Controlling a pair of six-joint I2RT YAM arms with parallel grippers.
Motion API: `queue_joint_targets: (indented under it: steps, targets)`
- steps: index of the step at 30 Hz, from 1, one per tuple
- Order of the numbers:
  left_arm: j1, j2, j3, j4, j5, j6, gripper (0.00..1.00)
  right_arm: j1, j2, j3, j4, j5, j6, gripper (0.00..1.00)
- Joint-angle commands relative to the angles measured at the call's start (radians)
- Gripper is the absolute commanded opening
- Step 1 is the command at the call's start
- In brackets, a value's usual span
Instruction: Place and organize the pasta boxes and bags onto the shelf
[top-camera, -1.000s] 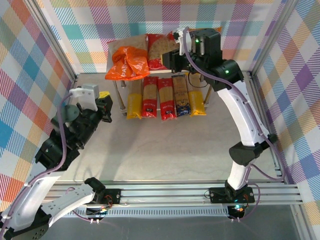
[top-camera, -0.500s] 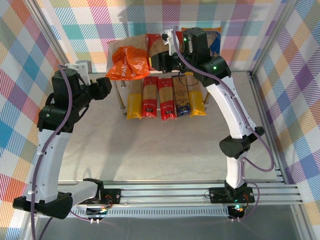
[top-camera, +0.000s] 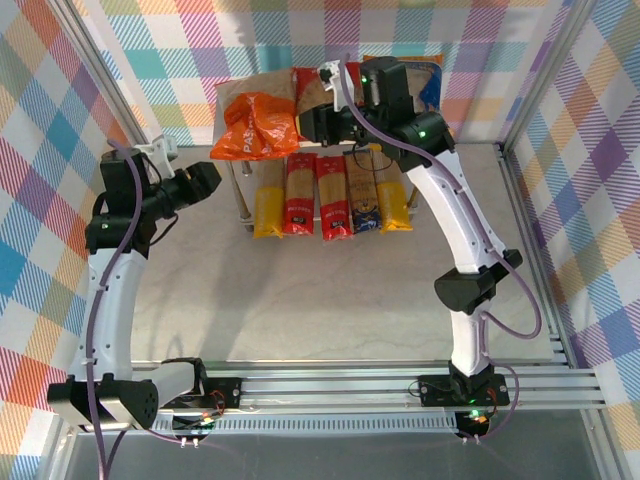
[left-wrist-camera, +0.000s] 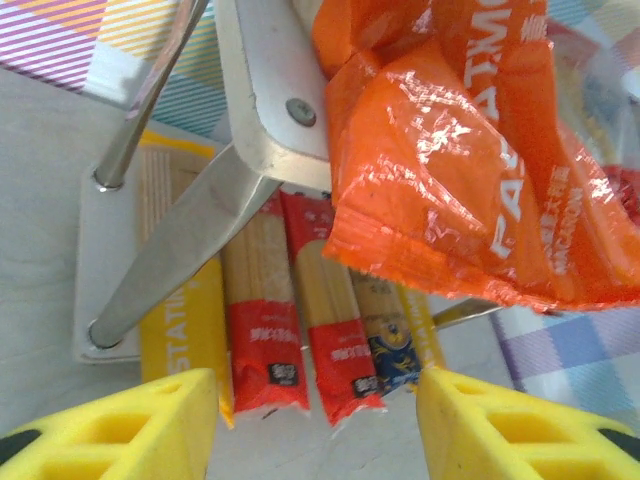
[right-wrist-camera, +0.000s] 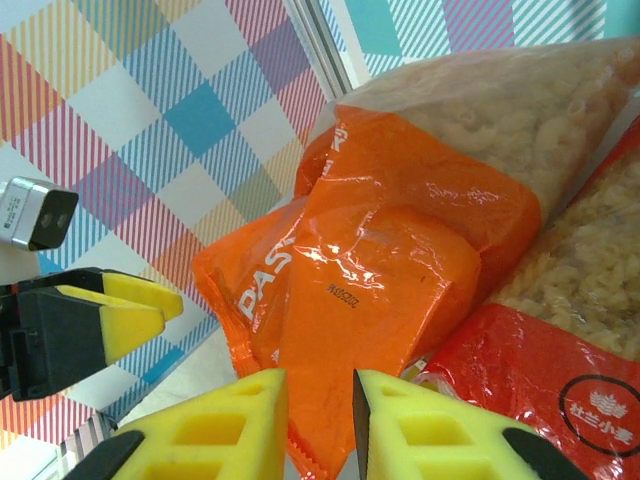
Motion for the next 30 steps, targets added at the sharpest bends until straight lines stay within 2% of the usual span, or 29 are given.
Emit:
queue_joint_targets:
  steps: [1,10,30]
  targets:
    - [0.025,-0.03,-0.027,0.145,0.055,-0.073,0.53,0.007,0.023,0.025,0.021,-0.019,0.016,0.25]
    - [0.038,0.005,-0.043,0.279,0.088,-0.124,0.43,0.01,0.032,0.025,0.026,-0.016,0.019,0.25]
    - [0.039,0.078,-0.047,0.319,0.138,-0.134,0.39,0.012,0.036,0.026,0.024,-0.007,0.028,0.25]
